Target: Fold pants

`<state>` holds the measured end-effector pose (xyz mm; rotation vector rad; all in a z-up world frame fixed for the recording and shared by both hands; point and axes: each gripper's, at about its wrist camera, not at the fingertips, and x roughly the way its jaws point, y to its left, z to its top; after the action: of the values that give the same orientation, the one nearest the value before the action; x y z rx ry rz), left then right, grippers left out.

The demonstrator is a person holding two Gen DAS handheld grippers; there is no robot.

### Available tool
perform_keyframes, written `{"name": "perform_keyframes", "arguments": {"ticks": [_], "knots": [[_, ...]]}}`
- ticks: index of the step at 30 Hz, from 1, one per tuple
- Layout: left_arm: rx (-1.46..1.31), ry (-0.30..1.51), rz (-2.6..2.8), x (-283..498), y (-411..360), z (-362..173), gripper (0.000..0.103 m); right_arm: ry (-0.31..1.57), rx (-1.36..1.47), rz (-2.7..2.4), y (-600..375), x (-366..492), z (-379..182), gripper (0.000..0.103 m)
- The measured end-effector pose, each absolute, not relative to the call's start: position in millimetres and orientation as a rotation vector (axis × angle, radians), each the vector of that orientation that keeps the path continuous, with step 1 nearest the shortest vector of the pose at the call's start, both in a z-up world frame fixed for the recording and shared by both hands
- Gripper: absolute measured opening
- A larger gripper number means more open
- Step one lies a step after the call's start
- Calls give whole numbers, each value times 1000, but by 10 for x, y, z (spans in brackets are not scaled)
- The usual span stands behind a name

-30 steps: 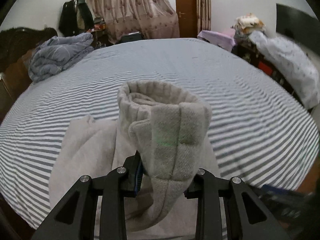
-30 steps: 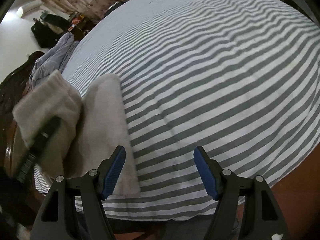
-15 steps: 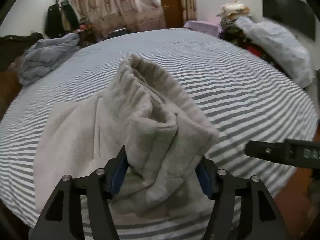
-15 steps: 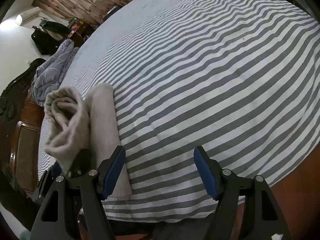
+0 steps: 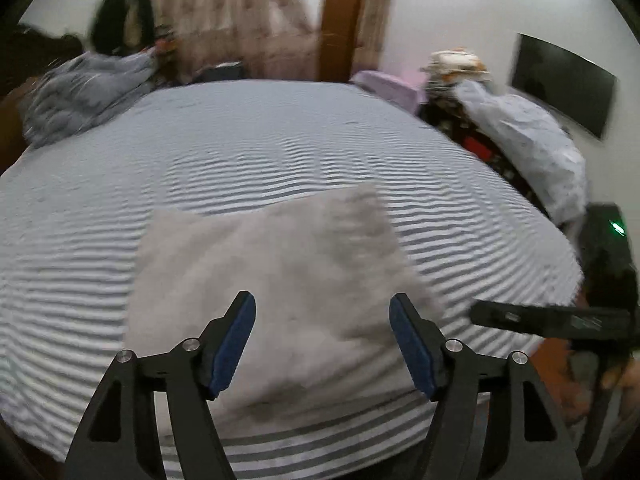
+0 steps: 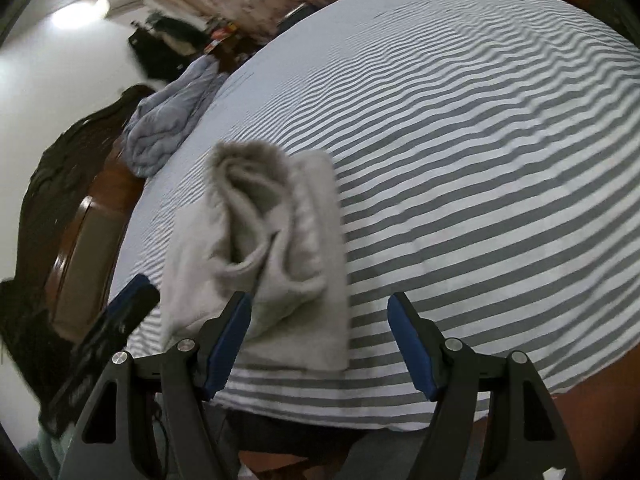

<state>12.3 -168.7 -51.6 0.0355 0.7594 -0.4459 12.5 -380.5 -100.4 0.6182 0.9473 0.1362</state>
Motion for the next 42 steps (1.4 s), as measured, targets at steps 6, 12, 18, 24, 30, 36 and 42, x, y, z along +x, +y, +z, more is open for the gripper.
{"name": "perform_keyframes", "arguments": {"ticks": [6, 12, 18, 24, 30, 36, 42], "knots": [[-44, 833, -263, 374, -1056, -721, 70, 999, 648, 242, -3452, 219, -1125, 70], [-79, 916, -194, 505, -801, -977, 70, 991, 652, 235, -3250, 433, -1212, 70], [-91, 933, -173, 541, -700, -1082, 70, 973, 640, 158, -3143, 782, -1248, 73], [-96, 944, -167, 584, -678, -1119, 70, 979, 586, 92, -3018, 1003, -1154, 57], [-120, 925, -154, 578, -554, -1036, 70, 901, 526, 95, -2947, 848, -739, 40], [-137, 904, -145, 582, -448, -941, 70, 873, 528, 67, -3125, 623, -670, 39], [-90, 927, -170, 560, -557, -982, 70, 932, 493, 29, -3179, 662, -1060, 50]]}}
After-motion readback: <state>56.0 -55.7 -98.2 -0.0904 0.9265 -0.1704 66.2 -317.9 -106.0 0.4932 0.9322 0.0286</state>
